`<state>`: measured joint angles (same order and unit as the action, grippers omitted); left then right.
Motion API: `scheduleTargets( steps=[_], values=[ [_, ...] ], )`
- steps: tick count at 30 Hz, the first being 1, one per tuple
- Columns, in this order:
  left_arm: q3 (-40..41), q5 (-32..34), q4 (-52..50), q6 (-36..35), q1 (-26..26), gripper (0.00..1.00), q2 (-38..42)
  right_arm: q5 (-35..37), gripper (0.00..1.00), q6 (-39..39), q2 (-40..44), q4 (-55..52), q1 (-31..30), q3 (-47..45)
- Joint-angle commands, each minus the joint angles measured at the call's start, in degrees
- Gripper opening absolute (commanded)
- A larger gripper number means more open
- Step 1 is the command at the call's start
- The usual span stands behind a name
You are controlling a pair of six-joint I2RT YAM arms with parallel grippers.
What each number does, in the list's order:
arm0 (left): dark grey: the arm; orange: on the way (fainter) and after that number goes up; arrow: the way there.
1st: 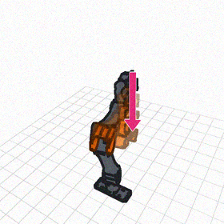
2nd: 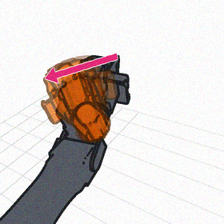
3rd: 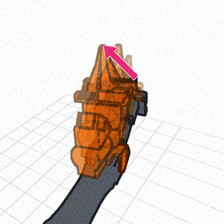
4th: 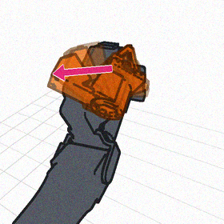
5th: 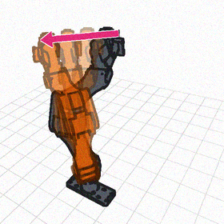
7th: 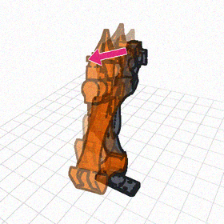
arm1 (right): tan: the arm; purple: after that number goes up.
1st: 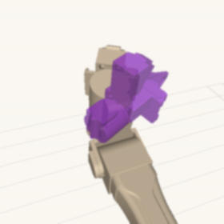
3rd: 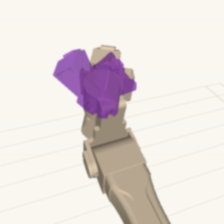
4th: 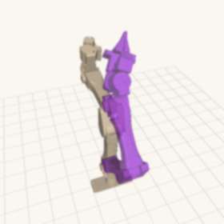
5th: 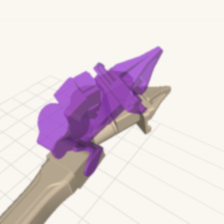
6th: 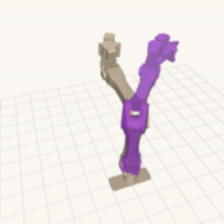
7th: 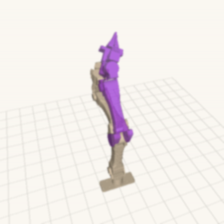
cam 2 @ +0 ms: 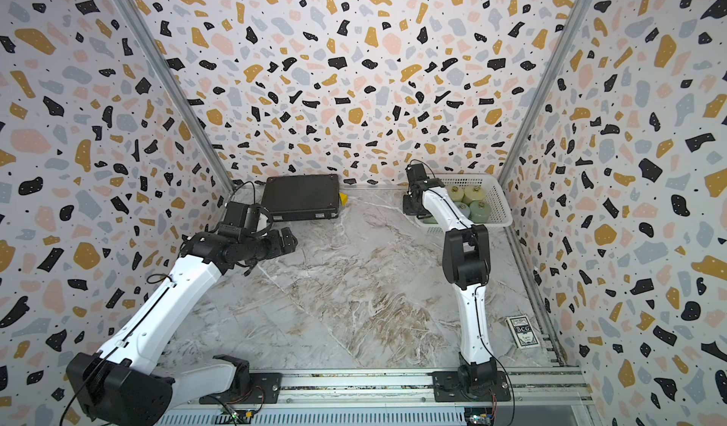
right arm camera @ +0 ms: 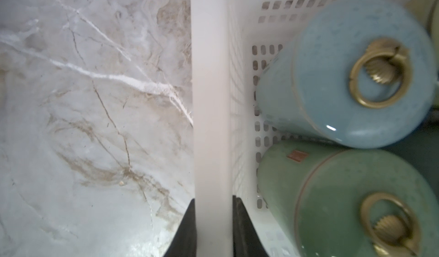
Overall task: Take the tea canister out of the basket
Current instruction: Move the basket to the center of the board.
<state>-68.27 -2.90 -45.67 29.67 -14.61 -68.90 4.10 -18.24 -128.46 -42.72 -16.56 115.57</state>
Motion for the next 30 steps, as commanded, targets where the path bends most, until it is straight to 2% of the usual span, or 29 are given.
scheduleTargets(
  steps=[1, 4, 8, 14, 20, 26, 27, 30],
  values=[
    [0.01, 5.11, -1.08, 0.46, -0.42, 1.0, 2.65, -6.36, 0.12, -10.52, 8.48, -1.16, -3.82, -7.75],
    [0.41, 8.55, -2.45, 1.25, -0.39, 1.0, 4.21, -6.87, 0.11, -14.14, 13.18, 2.52, -6.64, -15.39],
    [1.37, 9.31, -2.83, 1.71, -0.35, 1.0, 6.85, -6.67, 0.1, -18.92, 17.24, 6.02, -11.79, -22.84],
    [3.17, 10.03, -4.16, 2.55, -0.4, 1.0, 10.02, -4.25, 0.1, -25.03, 18.38, 6.73, -20.22, -26.04],
    [4.29, 9.58, -5.08, 2.15, -0.41, 1.0, 12.29, -2.2, 0.15, -28.14, 16.84, 6.99, -28.97, -23.09],
    [5.64, 9.43, -4.59, 1.01, -0.43, 1.0, 13.66, -6.19, 0.2, -28.68, 13.48, 5.69, -32.05, -17.3],
    [5.84, 8.72, -3.99, 0.99, -0.42, 1.0, 13.87, -6.26, 0.22, -27.72, 13.18, 4.65, -32.05, -16.09],
    [6.13, 6.79, -2.28, 1.0, -0.62, 1.0, 13.63, -3.84, 0.38, -23.95, 13.79, 1.15, -31.98, -13.28]
  ],
)
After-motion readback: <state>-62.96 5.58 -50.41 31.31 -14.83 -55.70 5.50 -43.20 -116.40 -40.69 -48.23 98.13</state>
